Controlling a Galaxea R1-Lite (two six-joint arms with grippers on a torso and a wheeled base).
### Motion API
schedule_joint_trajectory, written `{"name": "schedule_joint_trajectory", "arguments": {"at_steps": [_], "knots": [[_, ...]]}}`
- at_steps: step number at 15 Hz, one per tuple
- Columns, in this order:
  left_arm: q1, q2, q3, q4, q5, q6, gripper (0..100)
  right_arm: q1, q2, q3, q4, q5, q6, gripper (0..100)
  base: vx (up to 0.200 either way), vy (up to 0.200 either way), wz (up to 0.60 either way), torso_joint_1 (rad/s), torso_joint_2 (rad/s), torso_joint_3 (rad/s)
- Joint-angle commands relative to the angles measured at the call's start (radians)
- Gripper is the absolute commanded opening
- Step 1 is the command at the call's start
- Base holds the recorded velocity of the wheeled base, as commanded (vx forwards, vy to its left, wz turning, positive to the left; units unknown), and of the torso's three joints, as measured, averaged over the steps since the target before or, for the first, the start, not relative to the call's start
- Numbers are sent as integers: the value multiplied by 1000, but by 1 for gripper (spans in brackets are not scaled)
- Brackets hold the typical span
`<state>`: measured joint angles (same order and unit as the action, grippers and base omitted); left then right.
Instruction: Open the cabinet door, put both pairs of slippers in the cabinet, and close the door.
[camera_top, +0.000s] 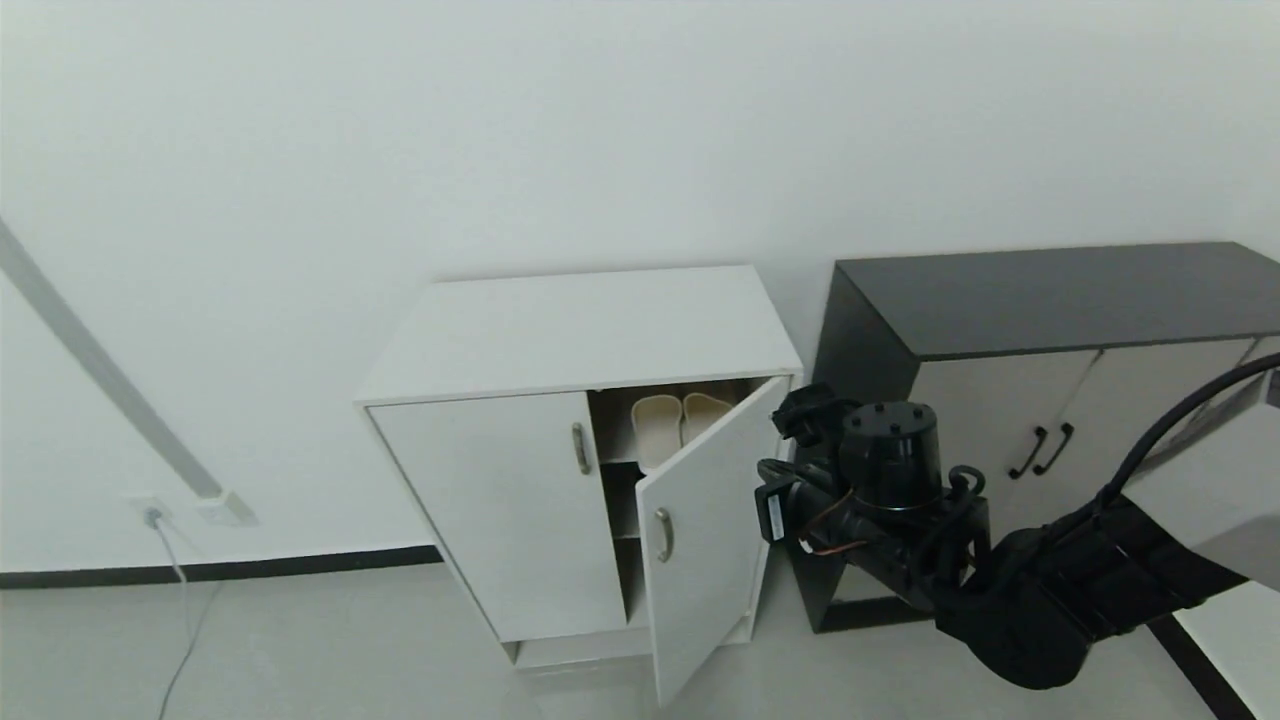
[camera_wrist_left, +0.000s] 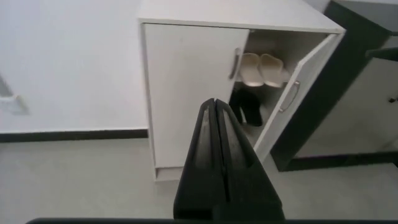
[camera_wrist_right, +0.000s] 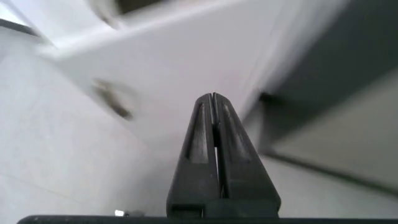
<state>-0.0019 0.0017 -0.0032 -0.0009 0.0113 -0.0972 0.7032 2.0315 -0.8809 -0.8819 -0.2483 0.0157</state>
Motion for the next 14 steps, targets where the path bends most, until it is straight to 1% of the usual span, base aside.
{"name": "schedule_joint_trajectory", "arguments": {"at_steps": [1, 2, 6, 9, 11, 14], "knots": [[0, 1, 0, -1, -1, 1, 0, -4, 3, 10, -15, 12, 0, 0, 0, 0, 0, 0, 0, 0], [0, 1, 0, -1, 1, -1, 0, -5, 1, 20, -40, 34, 0, 0, 0, 0, 0, 0, 0, 0], [0, 1, 0, -1, 1, 1, 0, -10, 0, 66, -98, 49, -25, 0, 0, 0, 0, 0, 0, 0], [0, 1, 0, -1, 1, 1, 0, -18, -39, 189, -173, 162, -57, 0, 0, 0, 0, 0, 0, 0], [0, 1, 0, -1, 1, 1, 0, -19, -63, 275, -224, 213, -57, 0, 0, 0, 0, 0, 0, 0], [0, 1, 0, -1, 1, 1, 0, -19, -66, 384, -339, 231, -59, 0, 0, 0, 0, 0, 0, 0]]}}
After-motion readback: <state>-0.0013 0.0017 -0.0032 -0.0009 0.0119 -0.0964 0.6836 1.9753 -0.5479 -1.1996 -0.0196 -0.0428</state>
